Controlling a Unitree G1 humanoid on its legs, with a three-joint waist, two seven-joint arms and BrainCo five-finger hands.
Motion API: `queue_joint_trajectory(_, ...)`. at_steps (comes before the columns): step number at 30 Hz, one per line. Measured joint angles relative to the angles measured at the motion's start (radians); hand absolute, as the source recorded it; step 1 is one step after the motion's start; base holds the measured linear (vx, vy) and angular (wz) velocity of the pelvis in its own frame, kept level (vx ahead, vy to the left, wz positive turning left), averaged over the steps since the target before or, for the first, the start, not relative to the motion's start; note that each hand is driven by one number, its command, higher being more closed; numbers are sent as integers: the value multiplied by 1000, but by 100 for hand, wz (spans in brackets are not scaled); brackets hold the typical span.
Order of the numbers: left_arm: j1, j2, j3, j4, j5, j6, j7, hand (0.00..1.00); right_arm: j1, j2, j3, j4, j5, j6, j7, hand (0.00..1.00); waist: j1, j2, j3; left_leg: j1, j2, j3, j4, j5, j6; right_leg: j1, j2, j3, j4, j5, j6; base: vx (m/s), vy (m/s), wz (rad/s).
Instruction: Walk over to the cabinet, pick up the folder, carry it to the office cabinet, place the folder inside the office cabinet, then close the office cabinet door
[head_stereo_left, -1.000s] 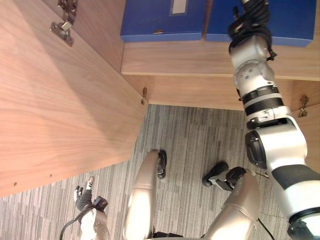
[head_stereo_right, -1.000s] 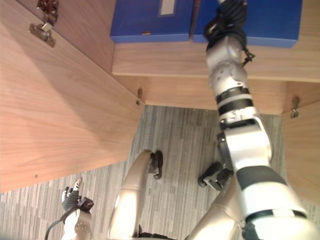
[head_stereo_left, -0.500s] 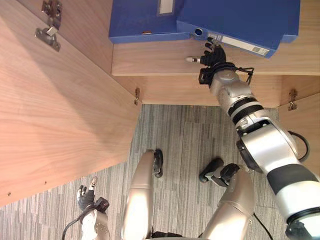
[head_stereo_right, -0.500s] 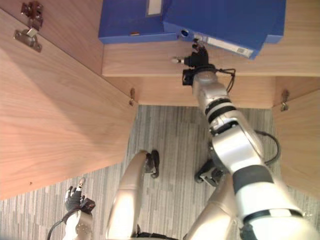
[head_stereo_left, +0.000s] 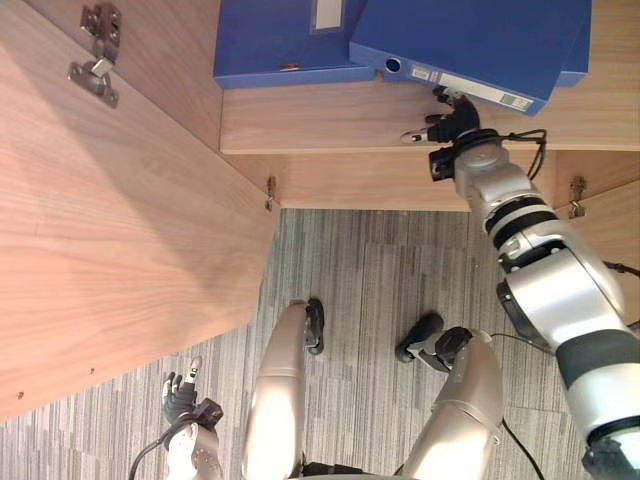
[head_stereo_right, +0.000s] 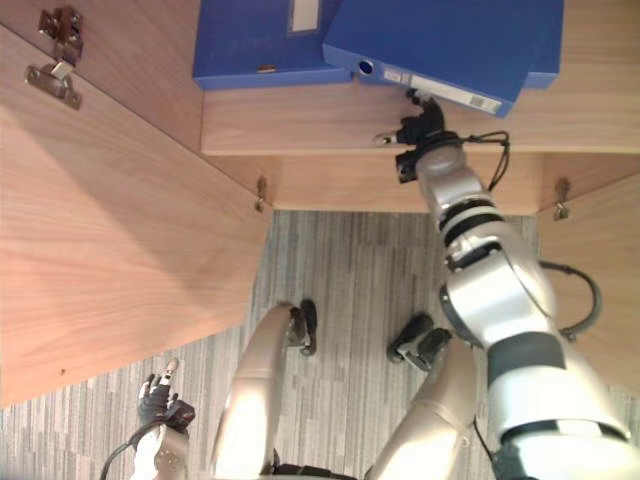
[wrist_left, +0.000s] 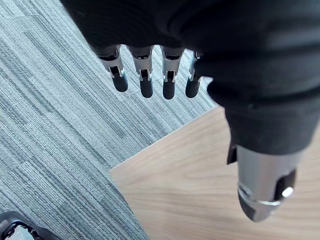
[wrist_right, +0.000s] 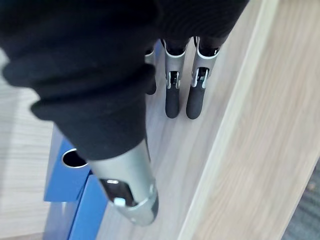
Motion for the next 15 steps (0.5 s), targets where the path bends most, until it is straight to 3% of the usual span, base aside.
queue_joint_trajectory(6,8,1,-7,-2,1,0,-31,0,16,-182,-11,-276,-313,10,78,0,-21,-32,19,0,1,4,-4,2,2,3,6,0,-18,14,2,1,28,-2)
queue_joint_trajectory(10,30,6,-7,-28,5,0,-60,0,17,-265,-12,-422,-412,0,124,0,-28,-46,26,4,5,8,-5,2,3,3,8,0,-19,14,2,-4,4,-3)
queue_joint_trajectory(12,45,18,-7,-35,5,0,-78,0,21,-314,2,-528,-448,-26,182,0,-30,-49,28,7,9,10,-9,2,3,3,11,0,-22,11,7,-10,-2,-6)
queue_joint_trajectory(15,60,30,-6,-51,6,0,-93,0,22,-360,40,-621,-448,-50,238,0,-28,-57,32,13,12,14,-16,4,1,5,15,0,-26,11,7,-6,-5,-4)
